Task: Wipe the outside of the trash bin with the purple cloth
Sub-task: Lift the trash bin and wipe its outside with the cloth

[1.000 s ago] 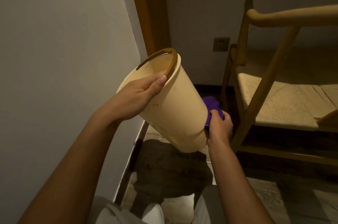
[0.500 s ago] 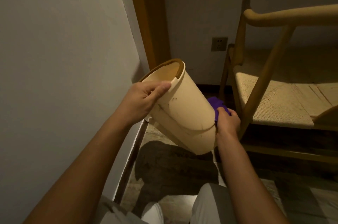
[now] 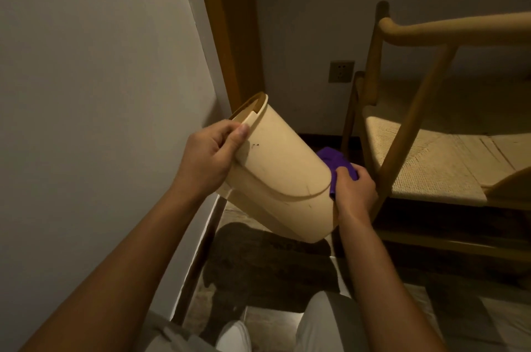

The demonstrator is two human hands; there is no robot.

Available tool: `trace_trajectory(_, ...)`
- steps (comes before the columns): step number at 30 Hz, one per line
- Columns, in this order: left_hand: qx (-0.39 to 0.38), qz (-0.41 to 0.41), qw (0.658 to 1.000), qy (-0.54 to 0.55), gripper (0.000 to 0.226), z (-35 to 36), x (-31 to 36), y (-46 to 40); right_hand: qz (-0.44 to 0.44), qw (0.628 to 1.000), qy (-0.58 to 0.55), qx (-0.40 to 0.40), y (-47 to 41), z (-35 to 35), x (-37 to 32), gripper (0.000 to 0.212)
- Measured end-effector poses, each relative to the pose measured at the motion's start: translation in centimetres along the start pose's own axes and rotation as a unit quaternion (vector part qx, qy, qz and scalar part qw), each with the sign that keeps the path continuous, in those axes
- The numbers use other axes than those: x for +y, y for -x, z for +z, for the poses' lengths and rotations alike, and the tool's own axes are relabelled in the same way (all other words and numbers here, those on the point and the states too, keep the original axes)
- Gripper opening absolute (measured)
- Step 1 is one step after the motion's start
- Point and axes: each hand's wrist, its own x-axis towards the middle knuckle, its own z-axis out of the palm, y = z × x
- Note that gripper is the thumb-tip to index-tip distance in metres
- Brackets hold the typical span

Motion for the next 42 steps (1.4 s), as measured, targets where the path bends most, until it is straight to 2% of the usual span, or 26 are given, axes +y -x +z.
trace_trajectory(4, -0.005, 0.018, 1.000, -0.008, 0.033, -0.2, 0.2, 0.2, -0.109, 0.994, 0.023, 0.001, 1.1, 0.6, -1.0, 0.037)
trace_trajectory(7, 0.023, 0.009, 1.000, -0.002, 0.038, -0.9, 0.2, 0.2, -0.172, 0.985, -0.010, -0.023, 2.1, 0.9, -2.5, 0.038)
trace_trajectory(12, 0.030, 0.024, 0.999, 0.013, 0.035, -1.0, 0.4, 0.3, -0.263, 0.949, -0.052, -0.165, 4.1, 2.3, -7.0, 0.041)
trace_trajectory(15, 0.043, 0.027, 0.998, 0.034, 0.044, -1.0, 0.6, 0.3, -0.327, 0.915, -0.019, -0.236, 4.8, 3.1, -9.7, 0.051)
trace_trajectory(17, 0.057, 0.030, 0.996, 0.056, 0.040, -1.0, 0.5, 0.2, -0.347, 0.896, 0.023, -0.276, 4.7, 3.5, -10.8, 0.056)
trace_trajectory(20, 0.087, 0.006, 0.994, 0.071, 0.034, -0.8, 0.0, 0.1, -0.380, 0.877, 0.092, -0.280, 5.0, 4.2, -11.3, 0.051)
trace_trajectory(25, 0.116, -0.079, 0.984, 0.111, 0.030, -0.1, -1.7, -0.1, -0.446, 0.852, 0.120, -0.247, 8.2, 3.5, -8.2, 0.047)
trace_trajectory(30, 0.094, -0.143, 0.980, 0.101, 0.032, 1.0, -2.5, -0.6, -0.453, 0.856, 0.147, -0.203, 11.3, 1.7, -2.5, 0.052)
trace_trajectory(33, 0.073, -0.140, 0.986, 0.060, 0.031, 1.1, -2.4, -0.8, -0.435, 0.866, 0.200, -0.143, 11.0, 1.1, -1.3, 0.056)
trace_trajectory(36, 0.037, -0.121, 0.990, 0.058, 0.032, 1.2, -1.9, -0.7, -0.442, 0.856, 0.245, -0.107, 9.6, 2.0, -2.6, 0.059)
trace_trajectory(40, 0.036, -0.092, 0.993, 0.060, 0.033, 2.1, -1.2, -0.2, -0.356, 0.885, 0.242, -0.175, 6.9, 5.0, -6.3, 0.068)
trace_trajectory(42, 0.063, -0.098, 0.991, 0.072, 0.033, 2.1, -1.1, -0.2, -0.348, 0.878, 0.249, -0.214, 6.4, 6.3, -7.5, 0.069)
